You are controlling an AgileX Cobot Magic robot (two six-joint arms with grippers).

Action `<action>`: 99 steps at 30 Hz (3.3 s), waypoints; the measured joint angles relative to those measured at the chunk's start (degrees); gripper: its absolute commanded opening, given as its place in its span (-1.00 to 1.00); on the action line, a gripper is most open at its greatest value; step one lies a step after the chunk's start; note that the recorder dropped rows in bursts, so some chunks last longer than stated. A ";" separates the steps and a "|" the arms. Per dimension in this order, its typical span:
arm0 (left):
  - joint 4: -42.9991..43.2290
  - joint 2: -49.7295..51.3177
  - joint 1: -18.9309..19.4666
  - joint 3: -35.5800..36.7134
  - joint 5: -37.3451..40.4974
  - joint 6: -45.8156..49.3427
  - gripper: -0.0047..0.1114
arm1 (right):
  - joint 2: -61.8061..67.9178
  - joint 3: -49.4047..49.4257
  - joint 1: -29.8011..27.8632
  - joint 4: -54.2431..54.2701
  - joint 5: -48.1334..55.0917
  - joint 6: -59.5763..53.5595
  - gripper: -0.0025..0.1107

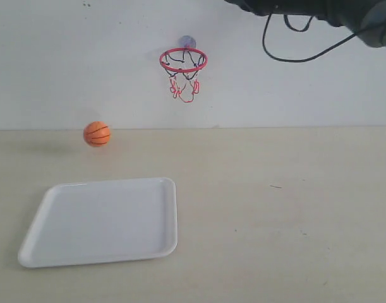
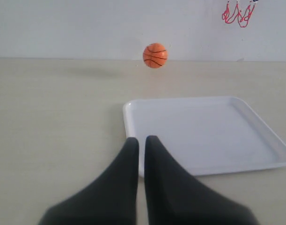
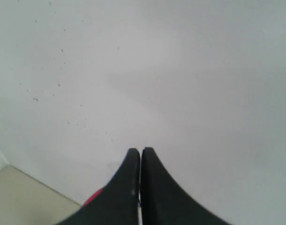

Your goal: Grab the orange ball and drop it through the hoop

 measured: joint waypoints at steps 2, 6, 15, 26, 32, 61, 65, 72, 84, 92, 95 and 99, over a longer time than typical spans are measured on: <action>0.00 0.00 0.00 0.00 0.00 0.00 -0.85 | -0.28 0.00 -2.67 -0.21 6.05 3.65 -0.96; 0.00 0.00 0.00 0.00 0.00 0.00 -0.85 | -0.28 0.00 -7.39 -0.96 20.23 7.79 -0.96; 0.00 0.00 0.00 0.00 0.00 0.00 -0.85 | -1.85 0.20 -14.85 -3.87 34.16 19.88 -0.96; 0.00 0.00 0.00 0.00 0.00 0.00 -0.85 | -22.66 12.67 -13.72 -15.71 34.41 23.72 -0.96; 0.00 0.00 0.00 0.00 0.00 0.00 -0.85 | -36.86 31.59 -13.72 -20.58 34.75 21.34 -0.96; 0.00 0.00 0.00 0.00 0.00 0.00 -0.85 | -91.85 112.39 -13.72 -1.80 -2.06 -7.00 -0.96; 0.00 0.00 0.00 0.00 0.00 0.00 -0.85 | -92.44 112.39 -13.72 -1.30 -2.06 -7.21 -0.96; 0.00 0.00 0.00 0.00 0.00 0.00 -0.85 | -93.53 112.39 -13.72 -2.28 -4.03 -7.73 -0.96; 0.00 0.00 0.00 0.00 0.00 0.00 -0.85 | -131.99 123.89 -13.72 -5.62 -10.00 -9.53 -0.96; 0.00 0.00 0.00 0.00 0.00 0.00 -0.85 | -134.82 124.16 -13.72 -10.37 -8.72 -3.05 -0.96; 0.00 0.00 0.00 0.00 0.00 0.00 -0.85 | -134.82 124.16 -13.72 -20.88 -7.54 6.68 -0.96; 0.00 0.00 0.00 0.00 0.00 0.00 -0.85 | -134.82 124.16 -13.72 -35.18 -6.67 21.73 -0.96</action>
